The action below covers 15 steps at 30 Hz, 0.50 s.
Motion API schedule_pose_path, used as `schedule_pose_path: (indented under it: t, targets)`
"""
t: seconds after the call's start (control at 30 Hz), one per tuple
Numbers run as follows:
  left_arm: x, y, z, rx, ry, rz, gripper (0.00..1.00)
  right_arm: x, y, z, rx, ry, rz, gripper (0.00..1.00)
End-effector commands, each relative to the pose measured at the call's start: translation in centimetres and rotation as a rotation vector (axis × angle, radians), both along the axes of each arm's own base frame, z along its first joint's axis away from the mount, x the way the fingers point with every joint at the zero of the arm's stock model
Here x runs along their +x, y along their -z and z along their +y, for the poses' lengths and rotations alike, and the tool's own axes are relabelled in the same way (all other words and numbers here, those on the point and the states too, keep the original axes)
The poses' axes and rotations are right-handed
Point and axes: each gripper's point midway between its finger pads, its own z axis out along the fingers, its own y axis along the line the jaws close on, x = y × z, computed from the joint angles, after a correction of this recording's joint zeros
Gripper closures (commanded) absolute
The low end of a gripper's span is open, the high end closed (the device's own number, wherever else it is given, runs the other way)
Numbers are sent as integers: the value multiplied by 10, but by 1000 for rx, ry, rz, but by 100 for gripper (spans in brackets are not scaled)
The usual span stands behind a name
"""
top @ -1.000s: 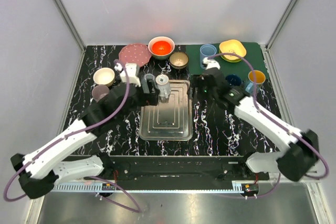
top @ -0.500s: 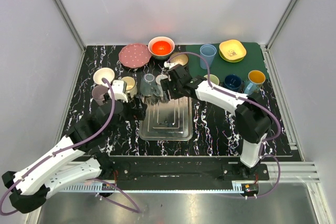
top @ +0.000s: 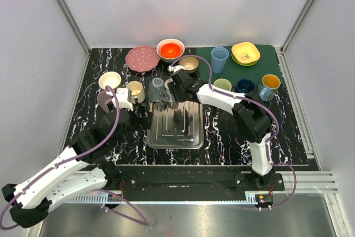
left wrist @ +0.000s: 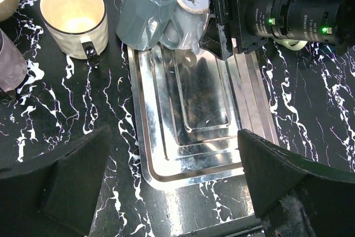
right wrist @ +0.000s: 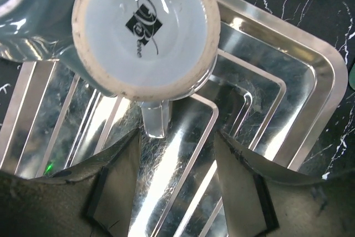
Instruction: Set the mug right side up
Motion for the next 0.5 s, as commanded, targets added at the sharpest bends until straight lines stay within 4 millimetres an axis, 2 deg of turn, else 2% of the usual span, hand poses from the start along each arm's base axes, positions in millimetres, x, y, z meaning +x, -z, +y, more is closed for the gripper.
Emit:
schedule_pose_path:
  t: [0.0, 0.17, 0.3, 0.47]
  targets:
    - [4, -6, 6, -26, -41, -28, 1, 26, -20, 9, 40, 43, -116, 40]
    - [3, -6, 8, -25, -48, -32, 1, 33, -23, 18, 73, 41, -129, 40]
    - [4, -5, 9, -22, -53, -29, 1, 36, -16, 23, 69, 31, -123, 41]
    - [3, -2, 10, -20, -56, -23, 1, 38, -12, 29, 72, 21, -113, 54]
